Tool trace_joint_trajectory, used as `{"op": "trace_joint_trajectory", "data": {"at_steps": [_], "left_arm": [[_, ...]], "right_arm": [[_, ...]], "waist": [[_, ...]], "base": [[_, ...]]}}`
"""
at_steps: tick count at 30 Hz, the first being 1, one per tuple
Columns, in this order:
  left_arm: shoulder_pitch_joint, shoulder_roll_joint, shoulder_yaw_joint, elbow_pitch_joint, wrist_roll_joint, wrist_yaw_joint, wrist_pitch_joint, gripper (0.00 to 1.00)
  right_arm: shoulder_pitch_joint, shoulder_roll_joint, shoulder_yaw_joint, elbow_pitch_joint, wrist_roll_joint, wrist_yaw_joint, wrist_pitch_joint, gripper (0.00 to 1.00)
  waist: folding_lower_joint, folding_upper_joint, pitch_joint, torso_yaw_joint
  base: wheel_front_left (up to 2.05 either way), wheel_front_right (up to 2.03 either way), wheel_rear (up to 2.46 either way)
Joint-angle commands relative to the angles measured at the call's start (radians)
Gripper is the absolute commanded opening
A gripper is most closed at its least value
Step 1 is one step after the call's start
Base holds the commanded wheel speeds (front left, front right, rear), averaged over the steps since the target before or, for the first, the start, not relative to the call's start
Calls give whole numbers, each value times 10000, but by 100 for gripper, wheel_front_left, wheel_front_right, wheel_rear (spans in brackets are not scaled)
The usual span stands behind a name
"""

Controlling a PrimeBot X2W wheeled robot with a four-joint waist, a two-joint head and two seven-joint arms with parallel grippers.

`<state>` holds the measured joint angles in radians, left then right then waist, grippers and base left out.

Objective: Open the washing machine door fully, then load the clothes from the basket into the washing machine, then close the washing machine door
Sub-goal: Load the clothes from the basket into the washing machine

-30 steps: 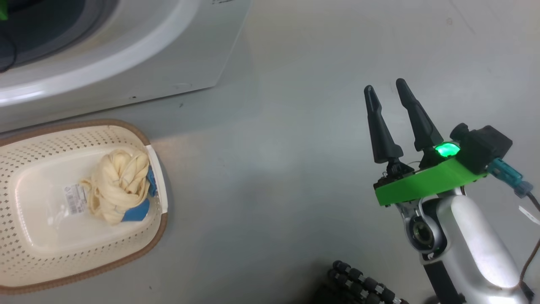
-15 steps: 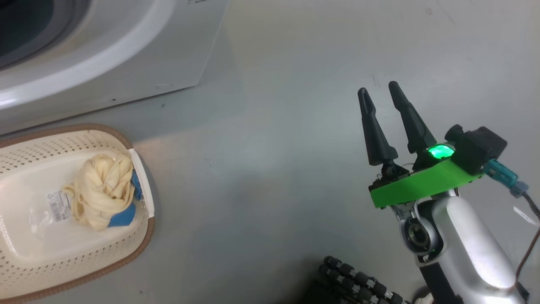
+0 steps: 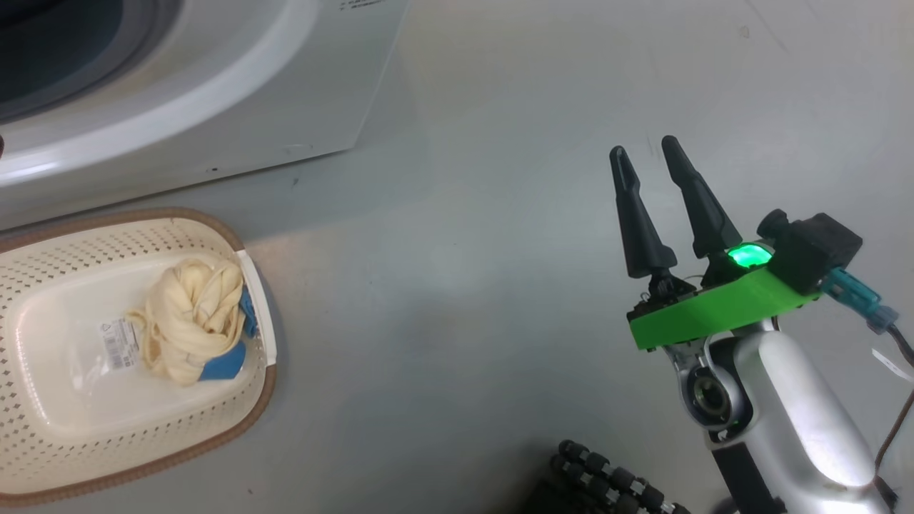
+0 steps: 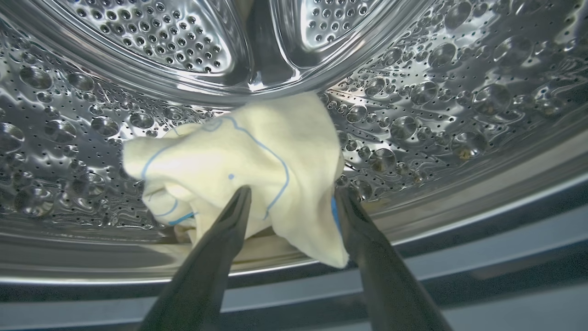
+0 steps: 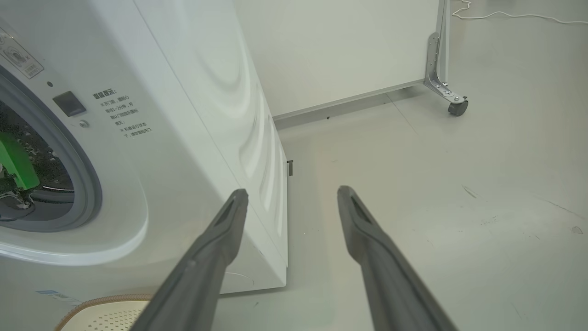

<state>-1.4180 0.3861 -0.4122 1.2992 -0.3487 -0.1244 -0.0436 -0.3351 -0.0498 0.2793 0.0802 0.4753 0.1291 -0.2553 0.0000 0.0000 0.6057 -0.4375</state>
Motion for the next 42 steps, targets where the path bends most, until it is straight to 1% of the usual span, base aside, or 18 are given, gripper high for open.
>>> {"op": "trace_joint_trajectory", "data": {"at_steps": [1,7,16,21,27,32,34,42], "left_arm": [[-312,316,61,-190,-66,-55,-40,100],[-91,38,48,-256,-525,-60,-445,100],[648,-364,-34,-650,-1422,-62,-1549,100],[1006,-419,-23,-818,-1752,-62,-1998,100],[1578,-456,123,-1262,-2066,-62,-2169,100],[2390,-370,625,-2316,-2020,-51,-2178,100],[2593,-380,726,-2506,-1978,-50,-2178,100],[4141,-615,1639,-3921,-1448,35,-2180,100]], "right_arm": [[-16,-5,57,-254,-20,16,-65,100],[-17,-5,-6,-235,-73,16,-65,100],[20,-5,-133,-191,-226,16,-65,100],[53,-5,-198,-158,-318,16,-65,100],[166,-22,-324,-112,-456,16,-65,100],[307,-169,-438,-90,-491,16,-65,100],[333,-205,-455,-86,-498,16,-65,100],[559,-549,-590,-26,-534,16,-65,100]], "waist": [[0,0,-22,19],[0,0,-155,151],[0,0,-451,435],[0,0,-646,555],[0,0,-991,719],[0,0,-1341,911],[0,0,-1419,956],[0,0,-2041,1402]], "base": [[0,0,0],[0,0,0],[0,0,0],[0,0,0],[0,0,0],[0,0,0],[0,0,0],[0,0,0]]}}
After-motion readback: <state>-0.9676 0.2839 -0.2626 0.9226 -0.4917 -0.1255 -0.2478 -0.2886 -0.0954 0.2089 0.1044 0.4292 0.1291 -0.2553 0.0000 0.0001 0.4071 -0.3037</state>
